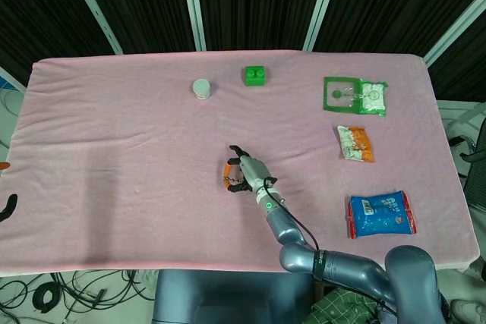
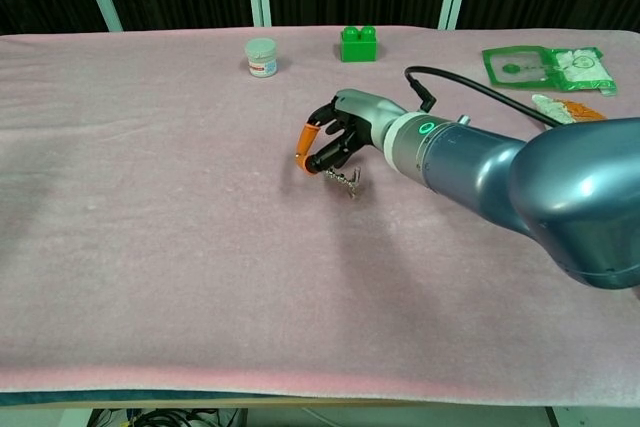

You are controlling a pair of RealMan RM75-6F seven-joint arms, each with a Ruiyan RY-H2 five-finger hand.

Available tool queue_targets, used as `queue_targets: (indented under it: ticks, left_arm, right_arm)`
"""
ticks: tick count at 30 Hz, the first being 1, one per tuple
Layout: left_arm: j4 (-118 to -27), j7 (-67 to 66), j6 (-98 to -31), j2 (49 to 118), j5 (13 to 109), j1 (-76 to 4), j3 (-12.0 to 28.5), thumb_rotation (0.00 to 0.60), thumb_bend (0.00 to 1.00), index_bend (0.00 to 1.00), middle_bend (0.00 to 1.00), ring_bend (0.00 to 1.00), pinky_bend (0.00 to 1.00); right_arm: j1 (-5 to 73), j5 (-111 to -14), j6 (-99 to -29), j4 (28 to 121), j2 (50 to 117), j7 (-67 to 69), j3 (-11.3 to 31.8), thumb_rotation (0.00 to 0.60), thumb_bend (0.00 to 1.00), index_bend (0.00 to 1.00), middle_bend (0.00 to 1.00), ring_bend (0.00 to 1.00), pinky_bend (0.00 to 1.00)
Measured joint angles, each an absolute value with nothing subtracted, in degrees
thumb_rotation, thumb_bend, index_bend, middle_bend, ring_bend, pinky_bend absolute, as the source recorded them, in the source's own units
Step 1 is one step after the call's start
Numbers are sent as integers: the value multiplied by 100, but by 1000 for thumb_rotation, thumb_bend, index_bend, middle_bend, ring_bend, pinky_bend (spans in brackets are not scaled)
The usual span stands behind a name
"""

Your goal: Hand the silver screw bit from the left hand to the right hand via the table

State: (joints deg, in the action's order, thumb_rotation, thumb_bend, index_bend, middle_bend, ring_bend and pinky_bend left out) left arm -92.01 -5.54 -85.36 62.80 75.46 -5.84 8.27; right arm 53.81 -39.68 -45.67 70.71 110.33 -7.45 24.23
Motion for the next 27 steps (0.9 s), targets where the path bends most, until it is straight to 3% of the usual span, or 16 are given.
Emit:
queue_targets:
  ticks: [7,9,14,17,27]
  left_arm:
    - [-9204,-595,-8521,6301,7523,-594,832,600,337,289,24,0,0]
    - [-9213,-593,-8538,6300,7512,-587,840,600,337,289,23,0,0]
    - [-9214,-603,-8582,6319,7480,-572,868,600,337,289,22,0,0]
    - [-9207,-626,-8571,6334,7479,-581,867,600,337,289,22,0,0]
    - [-9184,-694,-8583,6377,7484,-592,870,600,337,289,21,0,0]
  right_arm:
    - [5390,-4133,-4352,7004,10925,-789,2236,600,277,648,26,66,275]
    - [5397,-4187,-4280,6976,10894,-788,2182,600,252,584,19,61,267]
    - [5424,-4235,-4112,6966,10802,-890,2002,600,183,266,13,55,256]
    - [5435,-4111,-4037,7049,10743,-923,1974,600,167,150,10,53,256]
    - [5429,-3892,-4271,7471,10380,-998,2084,600,157,80,10,53,246]
